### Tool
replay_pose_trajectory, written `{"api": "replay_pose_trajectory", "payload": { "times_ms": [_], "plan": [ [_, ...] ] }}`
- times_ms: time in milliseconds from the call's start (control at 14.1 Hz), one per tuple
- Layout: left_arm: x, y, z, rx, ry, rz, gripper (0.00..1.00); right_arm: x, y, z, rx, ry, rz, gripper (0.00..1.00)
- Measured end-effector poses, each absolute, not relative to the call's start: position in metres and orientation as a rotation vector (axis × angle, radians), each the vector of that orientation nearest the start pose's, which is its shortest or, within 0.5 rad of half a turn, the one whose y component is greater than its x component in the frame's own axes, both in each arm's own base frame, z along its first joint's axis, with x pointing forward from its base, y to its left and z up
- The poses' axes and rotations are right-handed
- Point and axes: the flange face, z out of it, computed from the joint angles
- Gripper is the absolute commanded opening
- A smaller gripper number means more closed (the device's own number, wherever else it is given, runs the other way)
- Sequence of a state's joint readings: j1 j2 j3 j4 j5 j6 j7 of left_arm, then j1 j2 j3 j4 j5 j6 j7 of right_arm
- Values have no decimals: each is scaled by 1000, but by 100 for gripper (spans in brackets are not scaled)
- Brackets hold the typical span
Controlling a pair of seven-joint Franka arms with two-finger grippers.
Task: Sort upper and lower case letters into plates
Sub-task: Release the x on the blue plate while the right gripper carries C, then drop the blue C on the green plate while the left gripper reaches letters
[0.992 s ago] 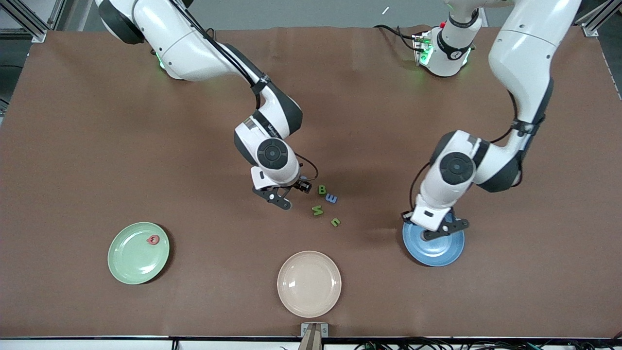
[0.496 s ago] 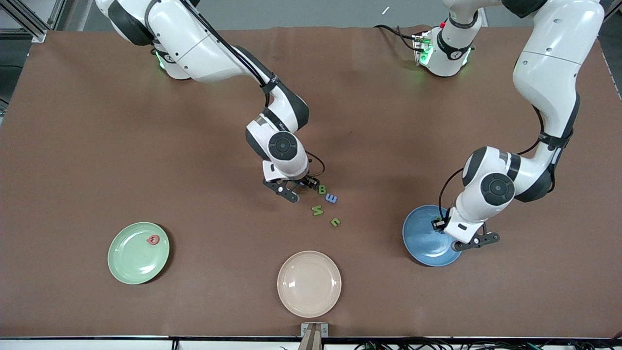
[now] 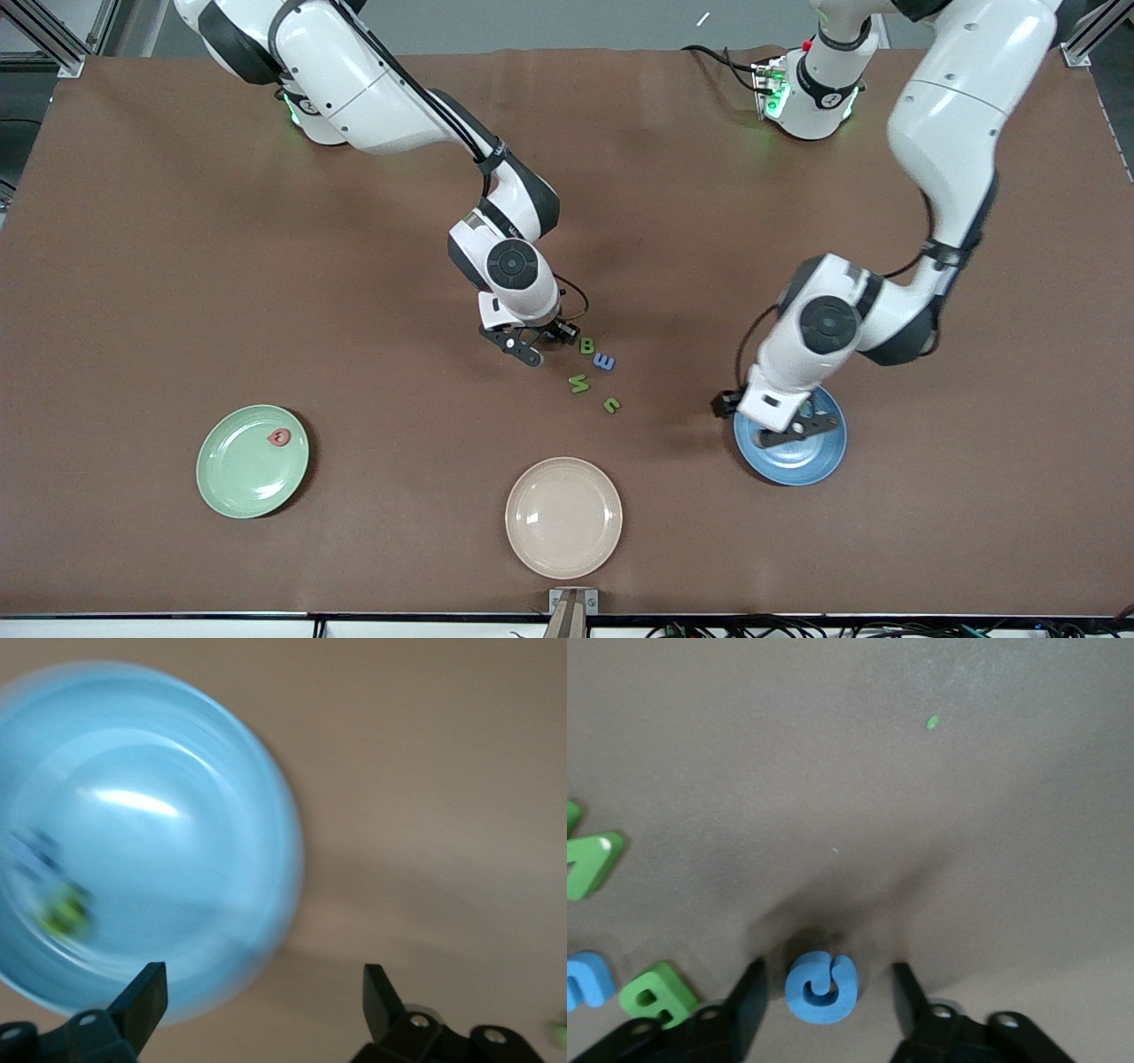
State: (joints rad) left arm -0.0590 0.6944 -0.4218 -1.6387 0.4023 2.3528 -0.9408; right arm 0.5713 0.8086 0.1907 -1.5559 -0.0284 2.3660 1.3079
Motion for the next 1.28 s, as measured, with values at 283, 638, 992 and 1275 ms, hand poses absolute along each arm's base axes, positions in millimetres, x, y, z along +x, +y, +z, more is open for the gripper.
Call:
{"api": "replay_pose_trajectory", "payload": {
  "times_ms": [283, 638, 992, 1275],
  "plan": [
    [584, -385, 240, -3133, -570, -127, 61, 523, 472, 180, -2932, 882, 137, 12],
    [555, -426, 208, -3089, -755, -55, 56, 539, 454, 186, -2973, 864, 120, 11],
    [548, -431, 192, -3038, -904, -20, 57, 635, 330, 237, -3143, 526, 110, 11],
    [537, -441, 177, -3004, -975, 9, 55, 688, 198, 238, -3272, 156, 80, 11]
  ]
}}
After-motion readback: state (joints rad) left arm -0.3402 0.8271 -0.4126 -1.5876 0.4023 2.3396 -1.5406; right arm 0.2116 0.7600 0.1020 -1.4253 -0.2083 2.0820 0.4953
